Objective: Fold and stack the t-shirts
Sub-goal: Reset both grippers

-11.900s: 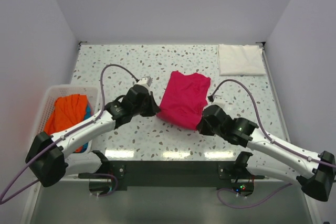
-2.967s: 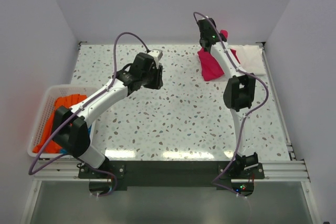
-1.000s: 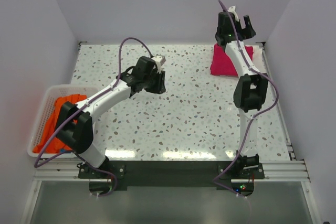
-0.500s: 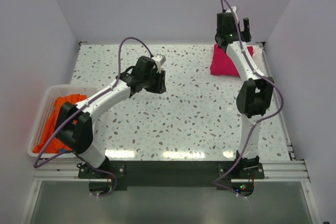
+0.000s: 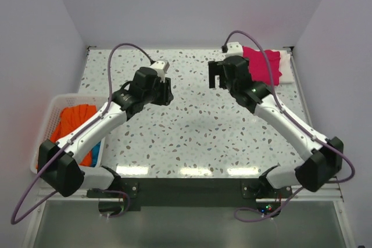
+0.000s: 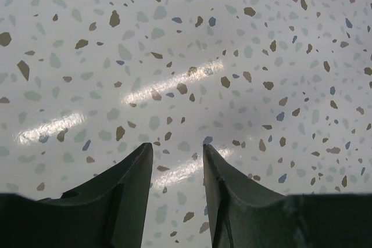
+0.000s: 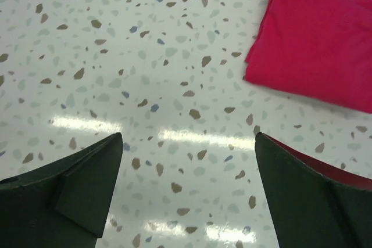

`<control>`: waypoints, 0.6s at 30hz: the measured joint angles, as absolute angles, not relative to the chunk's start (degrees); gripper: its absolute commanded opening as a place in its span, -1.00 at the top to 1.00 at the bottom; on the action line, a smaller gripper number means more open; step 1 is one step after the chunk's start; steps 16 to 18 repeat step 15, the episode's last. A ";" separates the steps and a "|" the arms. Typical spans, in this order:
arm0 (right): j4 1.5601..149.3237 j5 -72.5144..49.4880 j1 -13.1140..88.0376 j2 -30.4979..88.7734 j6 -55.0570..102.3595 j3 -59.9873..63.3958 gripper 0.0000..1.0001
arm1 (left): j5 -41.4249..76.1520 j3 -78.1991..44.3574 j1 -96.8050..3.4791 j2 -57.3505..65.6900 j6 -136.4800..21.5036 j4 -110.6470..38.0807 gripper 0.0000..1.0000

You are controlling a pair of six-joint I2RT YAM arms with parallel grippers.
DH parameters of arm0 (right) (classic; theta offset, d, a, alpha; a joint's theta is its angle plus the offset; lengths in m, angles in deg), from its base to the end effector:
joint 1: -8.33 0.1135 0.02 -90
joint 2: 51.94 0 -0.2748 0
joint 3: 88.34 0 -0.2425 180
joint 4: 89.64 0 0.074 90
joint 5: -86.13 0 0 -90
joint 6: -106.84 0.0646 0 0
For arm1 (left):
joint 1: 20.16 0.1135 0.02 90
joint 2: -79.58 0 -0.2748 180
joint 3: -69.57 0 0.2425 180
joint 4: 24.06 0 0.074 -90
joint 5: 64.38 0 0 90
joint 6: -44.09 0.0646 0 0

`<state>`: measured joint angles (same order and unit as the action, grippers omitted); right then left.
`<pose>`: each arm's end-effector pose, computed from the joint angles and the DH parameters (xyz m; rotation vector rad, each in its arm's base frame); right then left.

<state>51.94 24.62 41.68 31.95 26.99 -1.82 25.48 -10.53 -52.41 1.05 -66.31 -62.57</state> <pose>0.3047 0.1636 0.3641 -0.1074 2.0057 -0.0333 0.2693 -0.1701 0.3062 0.2350 2.2513 -0.5036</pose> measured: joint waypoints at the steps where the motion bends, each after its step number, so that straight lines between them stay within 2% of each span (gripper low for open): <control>1: 52.62 22.61 41.85 28.81 28.69 1.40 -0.97 | 26.18 -9.22 -52.41 2.80 -66.33 -62.55 0.09; 9: 52.14 17.43 40.67 12.20 36.98 18.05 -0.98 | 29.72 -0.30 -52.39 11.63 -67.32 -62.37 0.08; 18: 51.02 17.65 40.67 8.41 38.51 20.70 -0.97 | 30.33 0.75 -52.39 12.14 -67.60 -61.94 0.08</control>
